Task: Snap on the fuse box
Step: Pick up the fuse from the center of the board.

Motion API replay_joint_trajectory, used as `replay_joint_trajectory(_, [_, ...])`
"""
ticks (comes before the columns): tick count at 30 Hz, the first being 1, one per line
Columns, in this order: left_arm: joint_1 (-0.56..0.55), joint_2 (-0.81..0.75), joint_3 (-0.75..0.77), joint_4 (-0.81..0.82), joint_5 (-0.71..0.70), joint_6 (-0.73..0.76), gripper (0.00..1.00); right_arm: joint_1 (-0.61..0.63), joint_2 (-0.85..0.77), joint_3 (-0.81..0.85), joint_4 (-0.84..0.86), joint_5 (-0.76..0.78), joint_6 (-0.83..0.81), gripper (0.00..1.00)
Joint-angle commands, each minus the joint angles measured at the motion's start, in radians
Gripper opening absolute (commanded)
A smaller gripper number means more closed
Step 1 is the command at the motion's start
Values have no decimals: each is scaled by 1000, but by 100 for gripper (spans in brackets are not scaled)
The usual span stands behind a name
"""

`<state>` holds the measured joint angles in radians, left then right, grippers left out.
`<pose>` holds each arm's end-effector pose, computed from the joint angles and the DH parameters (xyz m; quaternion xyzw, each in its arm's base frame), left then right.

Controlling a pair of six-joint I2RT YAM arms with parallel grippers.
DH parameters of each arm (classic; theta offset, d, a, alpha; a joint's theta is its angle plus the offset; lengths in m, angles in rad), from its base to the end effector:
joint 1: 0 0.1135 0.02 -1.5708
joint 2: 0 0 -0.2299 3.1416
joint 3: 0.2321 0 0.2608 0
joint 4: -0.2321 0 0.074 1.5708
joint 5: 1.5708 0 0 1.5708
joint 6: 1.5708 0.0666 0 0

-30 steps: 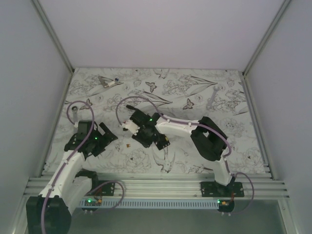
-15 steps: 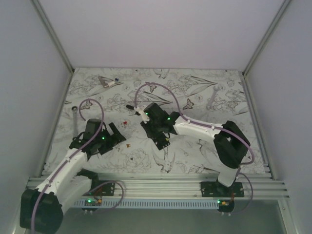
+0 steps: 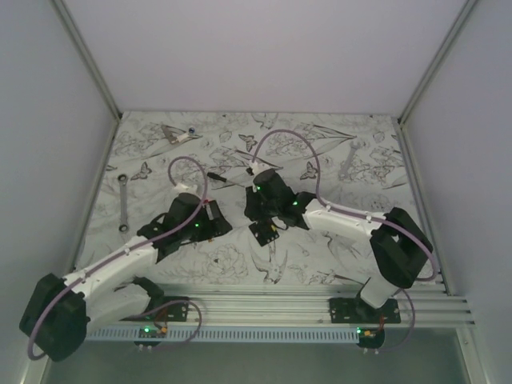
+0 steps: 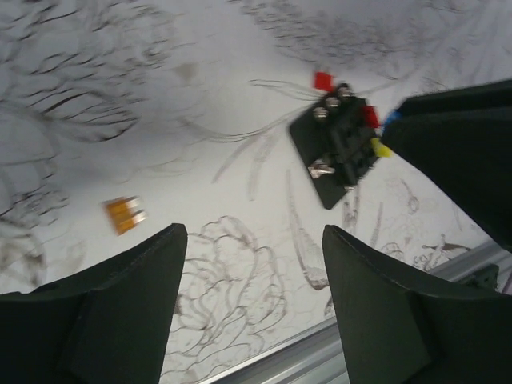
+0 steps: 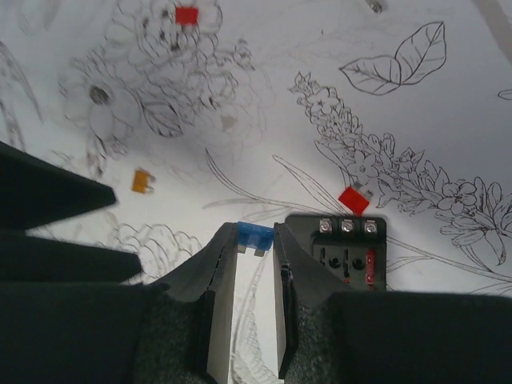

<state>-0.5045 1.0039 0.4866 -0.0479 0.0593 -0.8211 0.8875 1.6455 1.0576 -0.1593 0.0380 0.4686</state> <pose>0.2305 -0.1318 0.1588 -0.1240 0.8672 -0.3169 0.3637 0.2449 0.2968 0.1564 -0.1831 0.8978 0.2375 0.3226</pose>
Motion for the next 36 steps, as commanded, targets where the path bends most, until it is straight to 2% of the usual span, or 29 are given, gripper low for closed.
replay_joint_trajectory(1, [-100, 37, 50, 146, -95, 35, 70, -2, -62, -24, 121, 67, 134, 25])
replay_joint_trajectory(7, [-187, 77, 65, 269, -153, 91, 59, -3, -118, -44, 147, 58, 182, 25])
replay_joint_trajectory(13, [-215, 140, 111, 311, -162, 109, 48, -4, -127, -57, 161, 11, 214, 25])
replay_joint_trajectory(24, [-238, 150, 108, 349, -198, 81, 33, -24, -135, -112, 232, -67, 281, 25])
replay_joint_trajectory(36, [-246, 155, 104, 363, -218, 73, 22, -38, -142, -164, 305, -133, 354, 23])
